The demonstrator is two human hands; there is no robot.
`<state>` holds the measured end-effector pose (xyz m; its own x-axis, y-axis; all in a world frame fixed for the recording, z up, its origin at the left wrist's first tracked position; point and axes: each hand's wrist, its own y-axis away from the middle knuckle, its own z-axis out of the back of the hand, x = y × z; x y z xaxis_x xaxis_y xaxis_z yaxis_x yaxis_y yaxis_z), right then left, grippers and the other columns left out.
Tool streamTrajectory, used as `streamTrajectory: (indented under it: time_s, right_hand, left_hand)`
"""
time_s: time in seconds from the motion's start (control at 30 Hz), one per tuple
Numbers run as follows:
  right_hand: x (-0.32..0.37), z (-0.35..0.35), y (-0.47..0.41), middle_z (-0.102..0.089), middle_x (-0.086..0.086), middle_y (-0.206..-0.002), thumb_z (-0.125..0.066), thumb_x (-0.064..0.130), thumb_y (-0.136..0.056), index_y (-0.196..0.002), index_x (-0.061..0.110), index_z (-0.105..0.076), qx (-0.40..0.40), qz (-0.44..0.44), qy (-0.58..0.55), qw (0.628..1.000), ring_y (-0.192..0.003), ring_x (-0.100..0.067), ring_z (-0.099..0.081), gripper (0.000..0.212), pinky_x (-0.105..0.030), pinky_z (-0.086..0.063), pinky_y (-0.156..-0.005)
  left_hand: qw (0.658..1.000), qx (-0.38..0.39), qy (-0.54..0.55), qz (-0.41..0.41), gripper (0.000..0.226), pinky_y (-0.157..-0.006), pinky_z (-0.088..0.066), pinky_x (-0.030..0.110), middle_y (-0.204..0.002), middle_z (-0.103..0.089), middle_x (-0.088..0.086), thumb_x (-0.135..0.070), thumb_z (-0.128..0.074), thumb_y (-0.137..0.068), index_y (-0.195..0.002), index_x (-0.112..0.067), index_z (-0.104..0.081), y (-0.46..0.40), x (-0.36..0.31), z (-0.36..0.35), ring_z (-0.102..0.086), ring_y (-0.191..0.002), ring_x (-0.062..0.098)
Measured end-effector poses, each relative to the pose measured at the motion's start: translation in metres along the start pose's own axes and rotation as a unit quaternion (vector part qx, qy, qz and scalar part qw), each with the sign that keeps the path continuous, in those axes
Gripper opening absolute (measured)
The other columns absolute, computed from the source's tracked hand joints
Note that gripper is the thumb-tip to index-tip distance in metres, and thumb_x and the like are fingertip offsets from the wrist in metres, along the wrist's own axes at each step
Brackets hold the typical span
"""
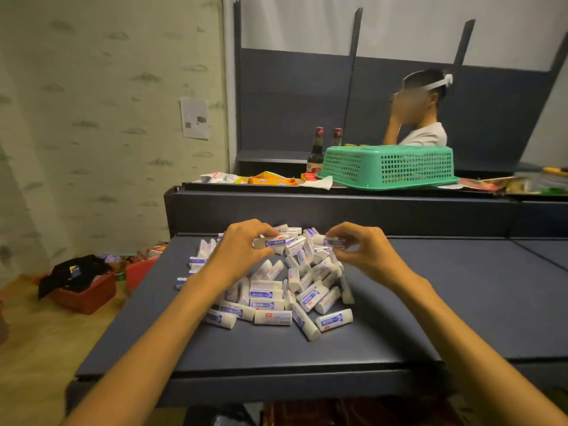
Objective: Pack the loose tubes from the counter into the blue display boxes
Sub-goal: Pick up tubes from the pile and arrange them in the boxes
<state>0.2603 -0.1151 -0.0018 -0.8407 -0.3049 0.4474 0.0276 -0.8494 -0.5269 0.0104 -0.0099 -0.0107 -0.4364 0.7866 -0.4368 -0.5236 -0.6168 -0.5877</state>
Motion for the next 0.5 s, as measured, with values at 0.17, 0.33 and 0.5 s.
streamTrajectory:
  time_s: [0.17,0.33,0.5]
  right_hand:
    - [-0.019,0.044,0.048,-0.068,0.005,-0.089,-0.075,0.002,-0.077,-0.099,0.017,-0.069,-0.045,-0.011,0.01,0.999,-0.08,-0.009,-0.064,0.028,-0.023,-0.055,-0.074]
    - [-0.046,0.114,0.121,-0.07,0.001,-0.095,-0.077,0.003,-0.077,-0.102,0.015,-0.07,-0.078,-0.043,0.041,0.995,-0.082,-0.013,-0.066,0.028,-0.026,-0.056,-0.077]
    - [-0.076,0.197,0.211,-0.071,-0.001,-0.094,-0.075,-0.001,-0.076,-0.1,0.011,-0.071,-0.115,-0.097,0.063,0.987,-0.082,-0.018,-0.067,0.027,-0.032,-0.055,-0.078]
  left_hand:
    - [0.999,0.013,0.011,-0.051,0.031,-0.073,-0.045,0.014,-0.099,-0.069,-0.001,-0.012,-0.082,-0.074,-0.103,-0.015,-0.073,-0.01,-0.051,-0.031,-0.064,-0.088,0.011]
    - [0.992,0.029,0.033,-0.117,0.03,-0.076,-0.045,0.014,-0.098,-0.07,0.002,-0.011,-0.081,-0.074,-0.103,-0.013,-0.073,-0.017,-0.134,-0.085,-0.063,-0.086,0.011]
    - [0.984,0.05,0.061,-0.157,0.031,-0.082,-0.05,0.028,-0.097,-0.071,0.004,-0.009,-0.082,-0.071,-0.101,-0.013,-0.074,-0.015,-0.232,-0.149,-0.065,-0.087,0.018]
